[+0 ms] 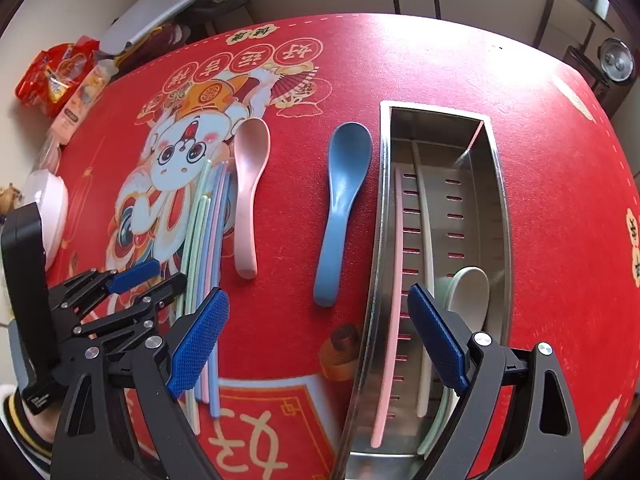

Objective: Organize utensils
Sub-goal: 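Grasp the pink spoon with the right tool while the left tool grasps a green chopstick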

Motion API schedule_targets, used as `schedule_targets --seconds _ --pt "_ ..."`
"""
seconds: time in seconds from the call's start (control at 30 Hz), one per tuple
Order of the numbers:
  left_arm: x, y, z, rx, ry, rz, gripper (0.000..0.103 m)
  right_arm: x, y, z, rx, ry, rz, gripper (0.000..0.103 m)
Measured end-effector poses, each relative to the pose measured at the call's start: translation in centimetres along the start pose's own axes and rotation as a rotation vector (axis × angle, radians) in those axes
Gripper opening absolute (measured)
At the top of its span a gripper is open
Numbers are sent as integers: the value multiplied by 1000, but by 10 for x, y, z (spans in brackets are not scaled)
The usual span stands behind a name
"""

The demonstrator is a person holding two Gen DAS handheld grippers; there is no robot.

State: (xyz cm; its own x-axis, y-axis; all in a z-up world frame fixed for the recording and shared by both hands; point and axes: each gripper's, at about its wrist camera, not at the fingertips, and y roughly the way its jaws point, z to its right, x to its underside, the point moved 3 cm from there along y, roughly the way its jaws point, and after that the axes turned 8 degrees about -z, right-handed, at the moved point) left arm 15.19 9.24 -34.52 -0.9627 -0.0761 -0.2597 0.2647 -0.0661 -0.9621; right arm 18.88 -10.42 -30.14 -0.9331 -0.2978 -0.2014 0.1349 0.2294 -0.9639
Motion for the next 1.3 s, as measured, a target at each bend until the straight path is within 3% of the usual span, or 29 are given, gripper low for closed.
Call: schedule_targets --seconds 0.17,0.27,0.33,0.37,0.53,0.8,1.3 --pt "-6 2 2 -26 12 8 36 0 -1 -1 1 -13 6 88" --pt "-5 1 -6 -31 3 16 22 -2 0 -6 -11 -34 8 87" --pt "-3 0 -16 -12 -23 20 10 -5 1 -11 -27 -51 4 72" --pt "-3 0 -21 1 -37 18 8 -7 3 -13 -35 -59 -2 71" --pt "2 -4 -38 6 -66 24 7 -20 9 -28 -65 -108 -5 53" --pt "16 -9 -70 -20 -140 41 7 -40 38 -49 -97 -149 -60 38" --pt "15 -10 -78 -22 -158 52 8 -56 73 -58 -43 -78 -68 30"
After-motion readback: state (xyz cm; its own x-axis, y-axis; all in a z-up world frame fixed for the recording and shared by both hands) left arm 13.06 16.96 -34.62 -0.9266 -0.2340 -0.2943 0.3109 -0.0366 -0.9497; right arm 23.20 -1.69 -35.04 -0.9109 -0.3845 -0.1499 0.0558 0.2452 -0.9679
